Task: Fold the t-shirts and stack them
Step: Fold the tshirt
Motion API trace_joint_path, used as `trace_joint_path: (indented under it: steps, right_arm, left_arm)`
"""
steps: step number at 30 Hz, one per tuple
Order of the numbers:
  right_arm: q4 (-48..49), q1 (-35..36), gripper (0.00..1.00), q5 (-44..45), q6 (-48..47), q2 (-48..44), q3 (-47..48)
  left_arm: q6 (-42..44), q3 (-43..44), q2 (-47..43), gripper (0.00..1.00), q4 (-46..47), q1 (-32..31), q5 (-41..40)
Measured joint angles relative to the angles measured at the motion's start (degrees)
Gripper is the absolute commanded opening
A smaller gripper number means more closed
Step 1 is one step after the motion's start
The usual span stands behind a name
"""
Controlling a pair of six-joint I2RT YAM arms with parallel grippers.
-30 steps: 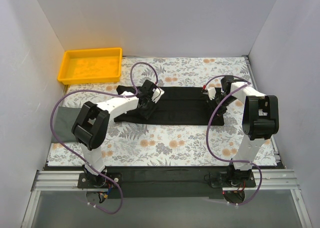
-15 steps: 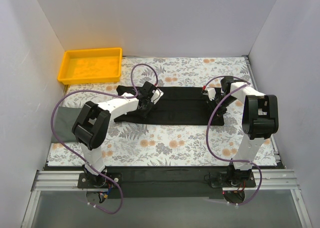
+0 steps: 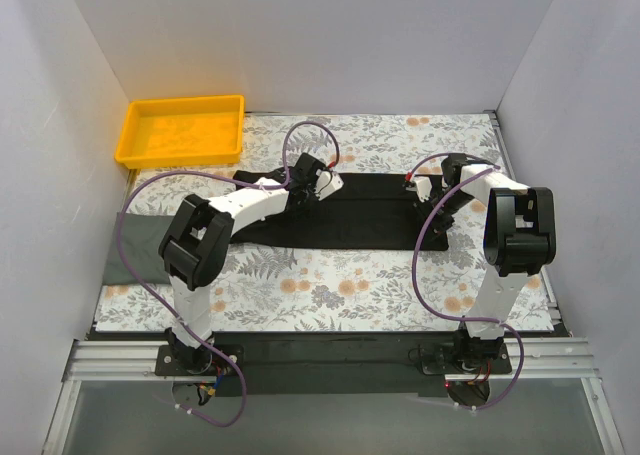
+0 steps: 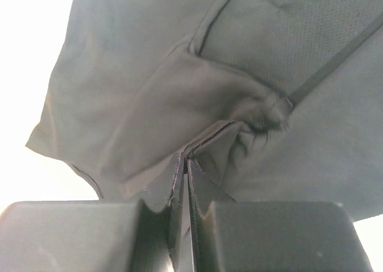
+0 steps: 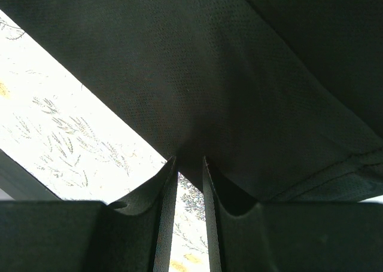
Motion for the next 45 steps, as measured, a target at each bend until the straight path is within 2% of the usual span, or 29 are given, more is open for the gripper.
trace_joint_path:
  steps: [2,3,7,9,11,14,16,26,34,38,41,45]
  right_arm:
    - [0.0,0.0,0.29,0.0,0.0,0.13,-0.07]
    - [0.04,0.0,0.29,-0.02,0.0,0.15,-0.22]
    - [0.02,-0.02,0.29,-0.04,0.0,0.22,-0.63]
    - [0.0,-0.02,0.29,-0.04,0.02,0.24,-0.63]
    - [0.0,-0.02,0.29,-0.04,0.02,0.24,-0.63]
    - [0.02,-0.02,0.29,-0.07,0.02,0.24,-0.63]
    - [0.02,-0.02,0.29,-0.07,0.02,0.24,-0.63]
    - [0.0,-0.04,0.29,-0.07,0.04,0.24,-0.63]
    - [0.02,-0.04,0.29,-0.07,0.07,0.24,-0.63]
    - [0.0,-0.04,0.29,-0.07,0.07,0.24,-0.63]
    - [0.0,-0.04,0.29,-0.09,0.07,0.24,-0.63]
    - [0.0,-0.04,0.29,-0.15,0.07,0.24,-0.63]
  left_arm:
    - [3.65,-0.02,1.4,0.01,1.16,-0.52,-0.83]
    - [5.14,-0.09,1.95,0.06,1.77,-0.72,-1.14]
    - [11.52,-1.36,2.8,0.13,4.83,-1.18,-1.97]
    - [13.75,-2.21,2.73,0.14,6.99,-1.27,-1.92]
    - [15.98,-3.98,2.19,0.13,9.75,-1.29,-1.68]
    - [20.09,-9.44,-0.48,0.04,15.19,-1.27,-0.52]
    - [23.41,-12.9,-2.45,0.02,18.29,-1.31,0.31]
    - [38.66,-19.3,-5.25,0.01,30.21,-1.51,6.8]
    - [50.36,-26.12,-7.37,0.23,37.13,-1.51,11.98]
    - [46.6,-24.24,-7.43,0.32,35.85,-1.49,11.8]
    - [39.39,-18.93,-8.87,0.32,29.24,-0.92,13.6]
    - [28.06,-14.12,-15.78,0.33,19.76,1.11,18.12]
